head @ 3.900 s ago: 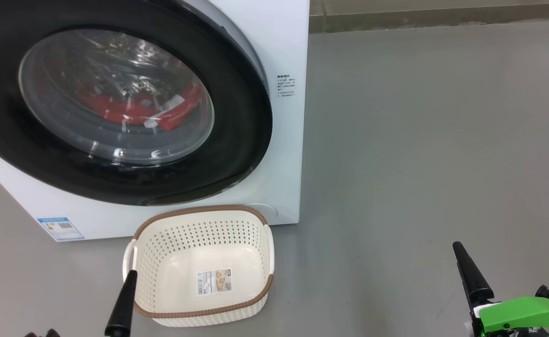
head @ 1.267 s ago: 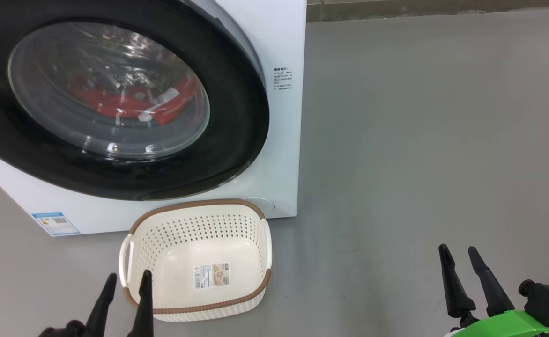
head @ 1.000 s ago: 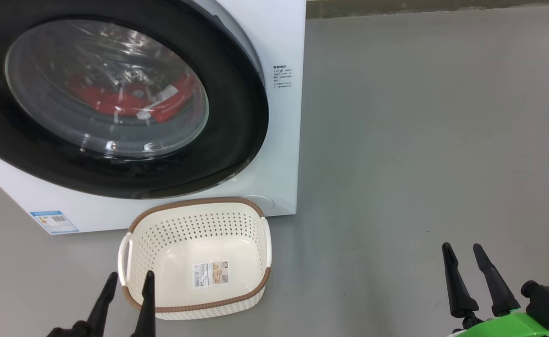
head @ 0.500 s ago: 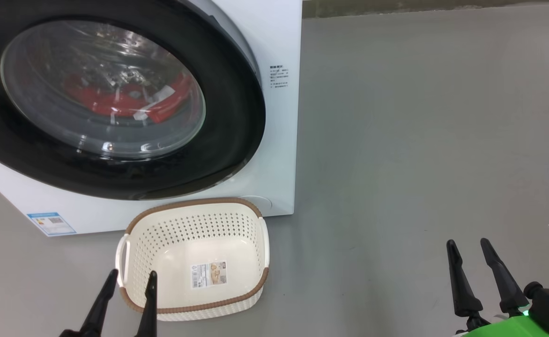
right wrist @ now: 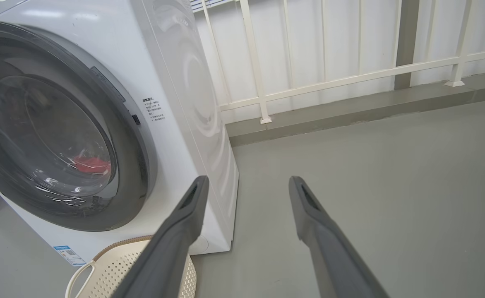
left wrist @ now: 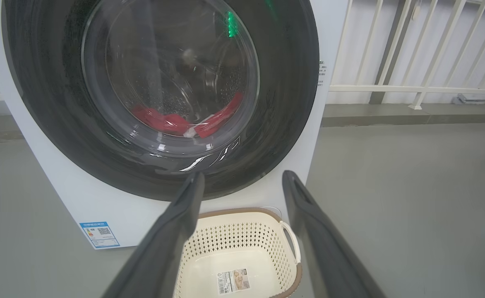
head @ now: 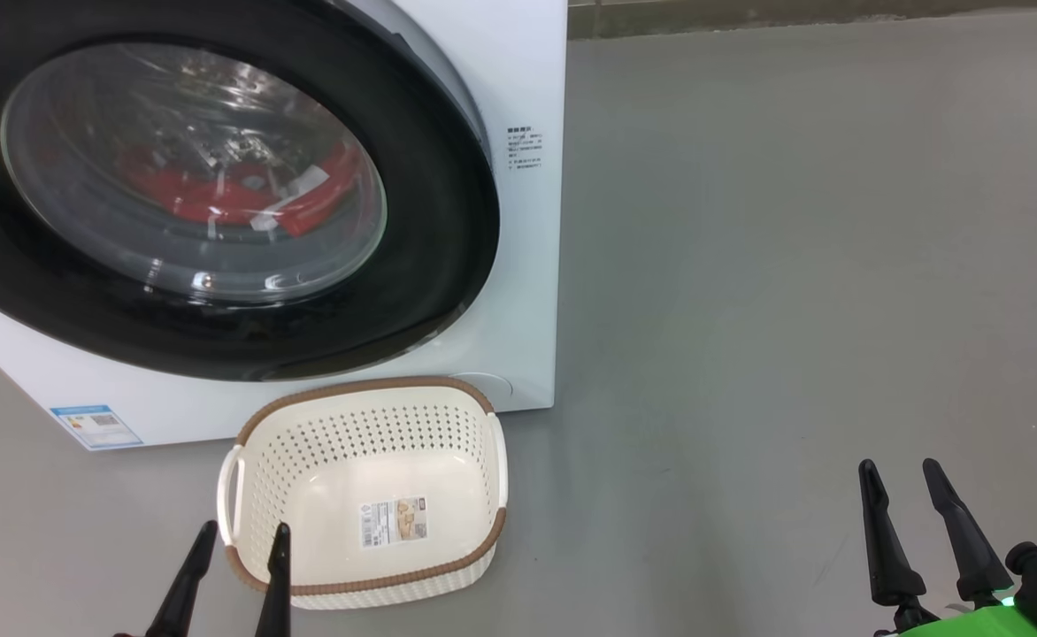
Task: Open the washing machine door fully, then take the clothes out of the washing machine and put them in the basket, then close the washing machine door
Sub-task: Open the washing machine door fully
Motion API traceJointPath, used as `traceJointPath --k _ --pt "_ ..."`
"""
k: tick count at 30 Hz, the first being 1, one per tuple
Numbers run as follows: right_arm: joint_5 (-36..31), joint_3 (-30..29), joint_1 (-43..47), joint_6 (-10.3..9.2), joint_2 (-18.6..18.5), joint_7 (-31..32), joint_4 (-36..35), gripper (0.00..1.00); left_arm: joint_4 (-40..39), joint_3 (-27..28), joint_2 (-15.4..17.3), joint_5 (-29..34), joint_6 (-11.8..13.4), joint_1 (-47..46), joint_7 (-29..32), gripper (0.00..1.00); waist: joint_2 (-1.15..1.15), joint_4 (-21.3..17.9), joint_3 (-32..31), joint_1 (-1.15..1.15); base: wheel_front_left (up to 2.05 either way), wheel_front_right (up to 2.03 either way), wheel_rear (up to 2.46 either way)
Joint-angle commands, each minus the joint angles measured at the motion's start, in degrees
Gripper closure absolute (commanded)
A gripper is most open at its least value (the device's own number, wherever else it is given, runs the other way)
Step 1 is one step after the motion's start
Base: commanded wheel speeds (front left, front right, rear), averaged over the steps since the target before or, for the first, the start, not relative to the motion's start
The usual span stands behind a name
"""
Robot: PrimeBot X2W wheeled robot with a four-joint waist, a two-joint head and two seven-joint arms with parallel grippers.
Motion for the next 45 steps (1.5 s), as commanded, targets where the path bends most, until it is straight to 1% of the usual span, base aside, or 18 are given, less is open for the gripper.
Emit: traceJointPath --k 1,3,4,5,6,7,11,16,18,19,23,27,29,39,42,45 --pt "0.5 0.9 -0.2 0.02 -1.0 -0.5 -1.7 0.0 -1.4 2.0 0.6 -0.1 -0.3 -0.4 -0.7 0.0 0.0 0.0 0.1 0.0 0.0 0.0 0.0" --pt "0.5 1.0 -0.4 0.02 -1.0 -0.5 -2.1 0.0 -1.5 2.0 0.6 -0.1 -0.3 -0.5 -0.7 0.0 0.0 0.1 0.2 0.0 0.0 0.0 0.0" --pt "0.8 1.1 -0.6 0.02 -1.0 -0.5 -2.3 0.2 -1.6 2.1 0.6 -0.1 -0.3 -0.6 -0.7 0.0 0.0 0.1 0.3 0.0 0.0 0.0 0.0" --pt "1.2 1.3 -0.9 0.02 -1.0 -0.5 -2.5 0.57 -1.6 2.1 0.6 -0.2 -0.3 -0.7 -0.7 0.0 0.0 0.1 0.5 0.0 0.0 0.0 0.0" --pt "1.4 1.5 -1.4 0.02 -1.0 -0.5 -2.9 0.86 -1.7 2.2 0.6 -0.2 -0.3 -0.8 -0.7 0.0 0.0 0.1 0.6 0.0 0.0 0.0 0.0" --pt "1.5 1.9 -1.9 0.02 -1.0 -0.5 -3.2 1.0 -1.7 2.1 0.6 -0.3 -0.3 -0.9 -0.7 0.0 0.0 0.1 0.8 0.0 0.0 0.0 0.0" --pt "3.8 3.9 -5.6 0.02 -1.0 -0.5 -3.3 1.0 -2.0 1.8 0.6 -0.5 -0.3 -1.6 -0.7 0.0 0.0 0.3 1.8 0.0 0.0 0.0 0.0" --pt "8.5 7.3 -13.4 0.02 -1.0 -0.5 -2.4 1.0 -2.2 1.2 0.6 -0.9 -0.3 -3.1 -0.7 0.0 0.0 1.1 3.7 0.0 0.0 0.0 0.0" --pt "9.9 8.8 -17.0 0.02 -1.0 -0.5 -1.6 1.0 -2.4 0.8 0.6 -1.2 -0.3 -3.8 -0.7 0.0 0.0 1.8 4.6 0.0 0.0 0.0 0.0" --pt "11.1 10.0 -20.6 0.02 -1.0 -0.5 -0.9 1.0 -2.5 0.3 0.6 -1.4 -0.3 -4.6 -0.7 0.0 0.0 2.6 5.6 0.0 0.0 0.0 0.0" --pt "13.1 12.1 -27.6 0.02 -1.0 -0.5 0.5 1.0 -2.7 -0.4 0.6 -2.0 -0.3 -6.3 -0.7 0.0 0.0 4.3 7.9 0.0 0.0 0.0 0.0" --pt "15.2 13.6 -32.5 0.02 -1.0 -0.5 2.0 1.0 -2.8 -1.3 0.6 -2.5 -0.3 -7.4 -0.7 0.0 0.0 5.6 9.8 0.0 0.0 0.0 0.0" --pt "17.2 15.1 -35.7 0.02 -1.1 -0.5 3.4 1.0 -2.7 -1.9 0.6 -2.8 -0.3 -8.2 -0.7 0.0 0.0 6.3 11.1 0.0 0.0 0.0 0.0" --pt "26.5 24.2 -51.1 0.02 -7.0 -0.5 12.1 1.0 -2.1 -4.4 0.6 -4.2 -0.3 -12.1 -0.7 0.0 0.0 10.0 17.3 0.0 0.0 0.0 0.0" --pt "31.8 27.1 -55.2 0.02 -8.0 -0.4 14.6 1.0 -1.8 -5.0 0.6 -4.6 -0.3 -13.3 -0.7 0.0 0.0 10.9 19.0 0.0 0.0 0.0 0.0" --pt "38.3 30.0 -59.1 0.02 -9.1 2.0 16.2 1.0 -1.7 -5.5 0.6 -5.0 -0.3 -14.4 -0.7 0.0 0.0 11.7 20.6 0.0 0.0 0.0 0.0"
